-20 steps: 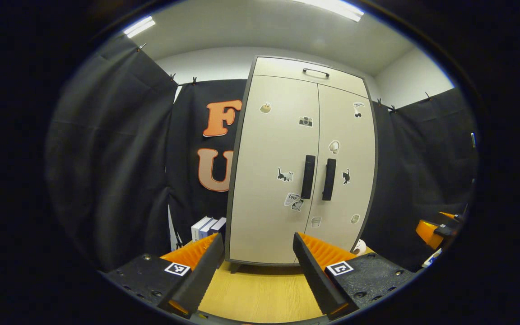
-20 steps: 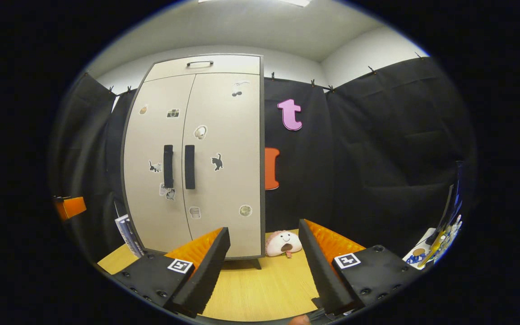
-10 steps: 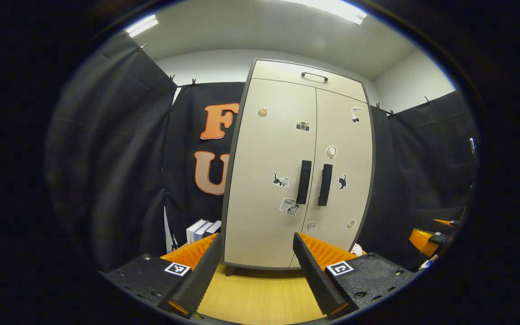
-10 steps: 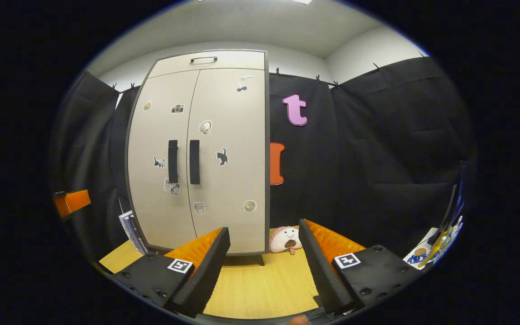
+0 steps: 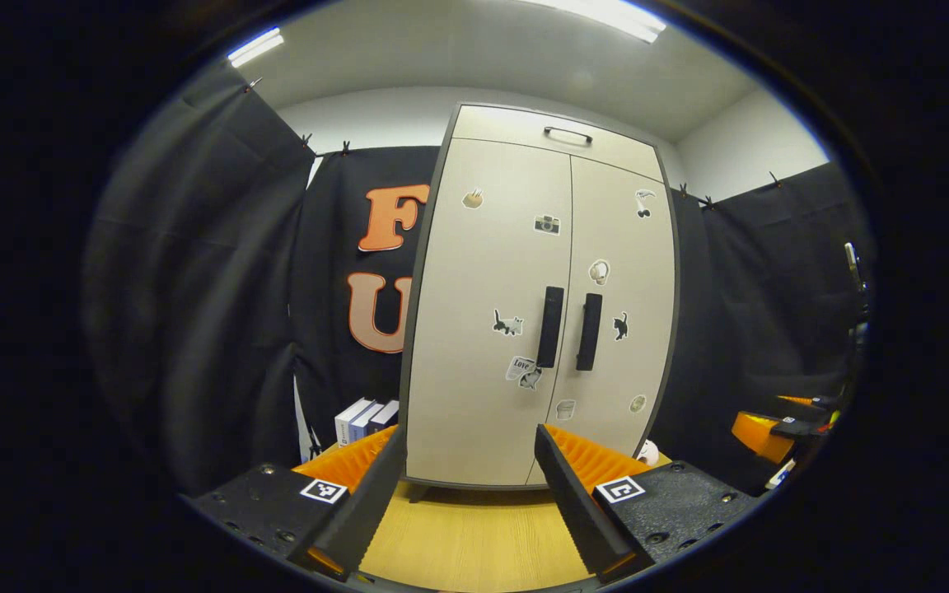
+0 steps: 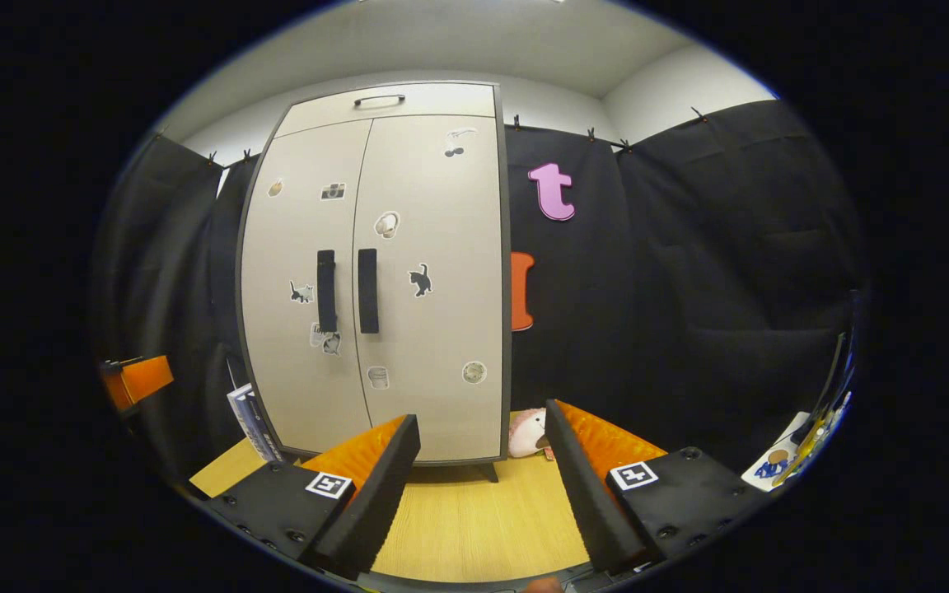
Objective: Open the right door of the double-door shoe cabinet with the right hand, and open the left door with the left hand.
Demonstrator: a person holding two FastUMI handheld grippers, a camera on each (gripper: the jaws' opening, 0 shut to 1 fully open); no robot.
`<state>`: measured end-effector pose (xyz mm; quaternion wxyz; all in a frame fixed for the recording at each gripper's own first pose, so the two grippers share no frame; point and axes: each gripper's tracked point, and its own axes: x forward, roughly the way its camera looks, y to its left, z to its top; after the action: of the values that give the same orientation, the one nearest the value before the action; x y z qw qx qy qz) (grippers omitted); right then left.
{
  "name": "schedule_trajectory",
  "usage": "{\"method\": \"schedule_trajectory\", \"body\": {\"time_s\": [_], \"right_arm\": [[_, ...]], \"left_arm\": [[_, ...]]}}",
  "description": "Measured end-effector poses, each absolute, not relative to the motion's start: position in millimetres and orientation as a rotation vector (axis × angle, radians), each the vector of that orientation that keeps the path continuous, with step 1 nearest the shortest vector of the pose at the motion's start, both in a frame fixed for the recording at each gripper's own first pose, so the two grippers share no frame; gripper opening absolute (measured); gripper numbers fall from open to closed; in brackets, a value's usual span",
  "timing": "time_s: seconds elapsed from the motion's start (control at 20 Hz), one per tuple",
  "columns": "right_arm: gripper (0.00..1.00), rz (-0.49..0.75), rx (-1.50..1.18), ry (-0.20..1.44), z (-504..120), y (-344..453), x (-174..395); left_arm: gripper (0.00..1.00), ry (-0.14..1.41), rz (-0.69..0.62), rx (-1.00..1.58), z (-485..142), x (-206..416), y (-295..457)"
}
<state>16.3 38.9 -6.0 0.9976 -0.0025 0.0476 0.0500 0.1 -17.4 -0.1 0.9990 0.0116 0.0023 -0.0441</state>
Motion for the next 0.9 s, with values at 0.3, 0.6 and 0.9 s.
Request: {"method": "schedule_trajectory", "body": {"time_s": [0.3, 0.6, 0.9], "right_arm": [[0.98, 0.155, 0.003, 0.117, 3.5, 73.8, 55.6], [0.98, 0.245, 0.021, 0.108, 29.0, 126.9, 100.6], [0.98, 0.289, 0.039, 0.117, 46.2, 172.9, 143.8]], "left_arm": [[0.95, 0.035, -0.09, 0.016, -13.3, 11.9, -10.2], [0.95, 0.036, -0.08, 0.028, -14.2, 17.9, 0.9], [0.97, 0.033, -0.053, 0.029, -15.0, 24.4, 15.9]]}}
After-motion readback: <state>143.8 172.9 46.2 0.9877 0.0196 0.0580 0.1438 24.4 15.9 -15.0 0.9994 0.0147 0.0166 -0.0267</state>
